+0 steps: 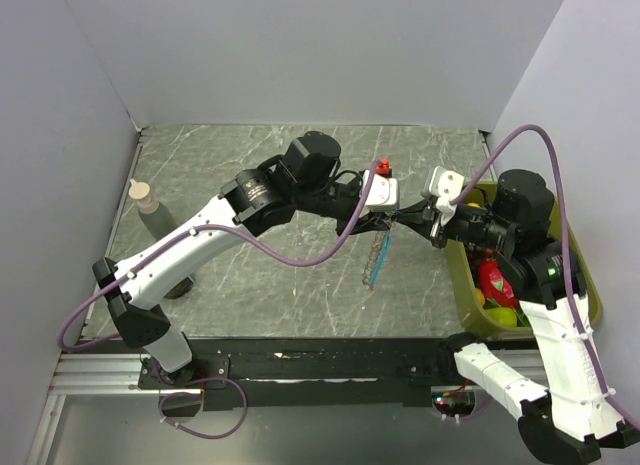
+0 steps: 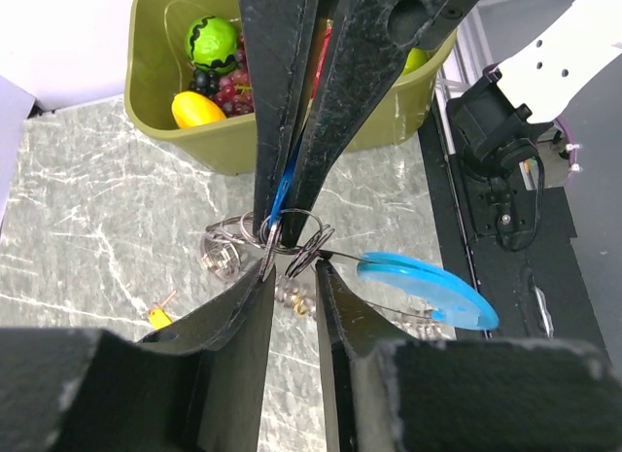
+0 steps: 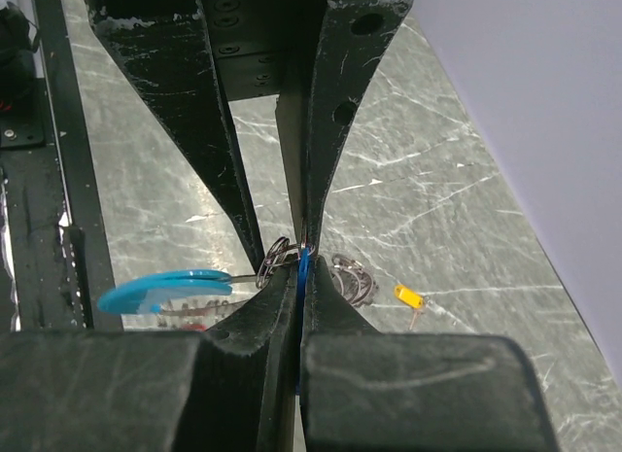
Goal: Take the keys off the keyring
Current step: Remove the key from the keyring.
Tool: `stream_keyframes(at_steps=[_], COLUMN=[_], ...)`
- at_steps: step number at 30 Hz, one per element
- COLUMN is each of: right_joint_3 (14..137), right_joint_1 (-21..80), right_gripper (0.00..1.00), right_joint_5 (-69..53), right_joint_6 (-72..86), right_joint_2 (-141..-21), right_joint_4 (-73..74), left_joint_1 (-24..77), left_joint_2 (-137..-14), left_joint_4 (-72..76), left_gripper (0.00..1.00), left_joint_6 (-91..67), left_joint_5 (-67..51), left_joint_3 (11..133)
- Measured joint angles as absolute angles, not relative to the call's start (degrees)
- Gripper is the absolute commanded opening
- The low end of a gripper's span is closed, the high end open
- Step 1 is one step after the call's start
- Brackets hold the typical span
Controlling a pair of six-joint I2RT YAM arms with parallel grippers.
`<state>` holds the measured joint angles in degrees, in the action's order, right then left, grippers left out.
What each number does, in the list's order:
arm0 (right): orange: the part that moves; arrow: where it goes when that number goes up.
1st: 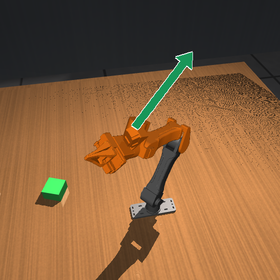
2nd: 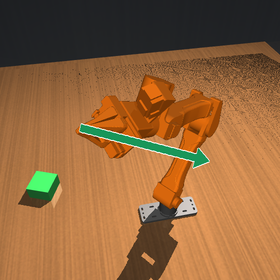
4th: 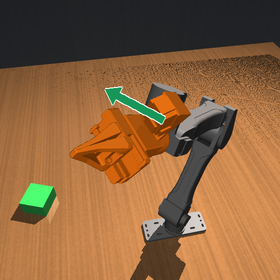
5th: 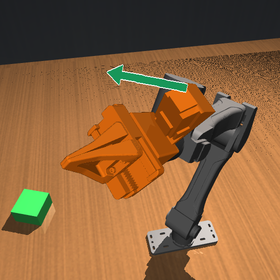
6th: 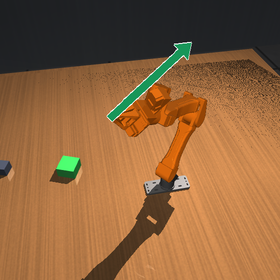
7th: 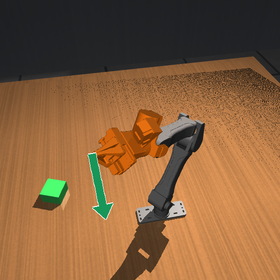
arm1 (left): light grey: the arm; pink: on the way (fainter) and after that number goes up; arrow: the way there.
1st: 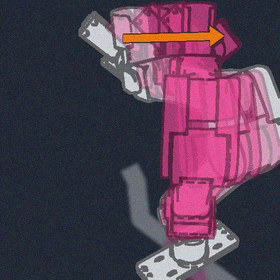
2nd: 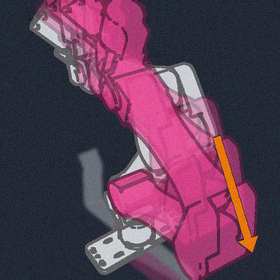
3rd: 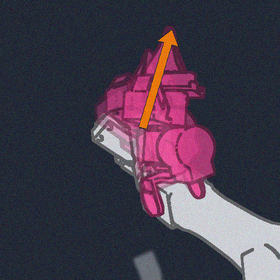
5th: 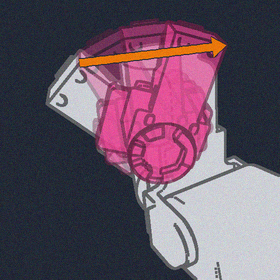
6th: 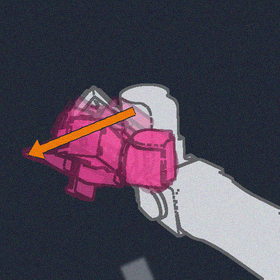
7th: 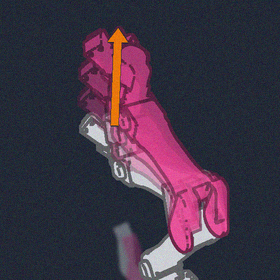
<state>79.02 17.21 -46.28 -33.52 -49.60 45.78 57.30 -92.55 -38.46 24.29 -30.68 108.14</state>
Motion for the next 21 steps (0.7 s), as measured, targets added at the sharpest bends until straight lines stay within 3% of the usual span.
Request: stream_keyframes(at_steps=[21], right_joint_3=[77.3], right_joint_1=[17.2], right_gripper=[0.00], right_joint_5=[-44.6], right_joint_6=[-35.2], right_joint_2=[-49.2], right_joint_4=[45.4], left_joint_1=[57.0], left_joint_2=[-93.8], left_joint_4=[-40.2], left_gripper=[0.29], left_joint_6=[24.3], left_joint_5=[-31.7], left_joint_3=[110.4])
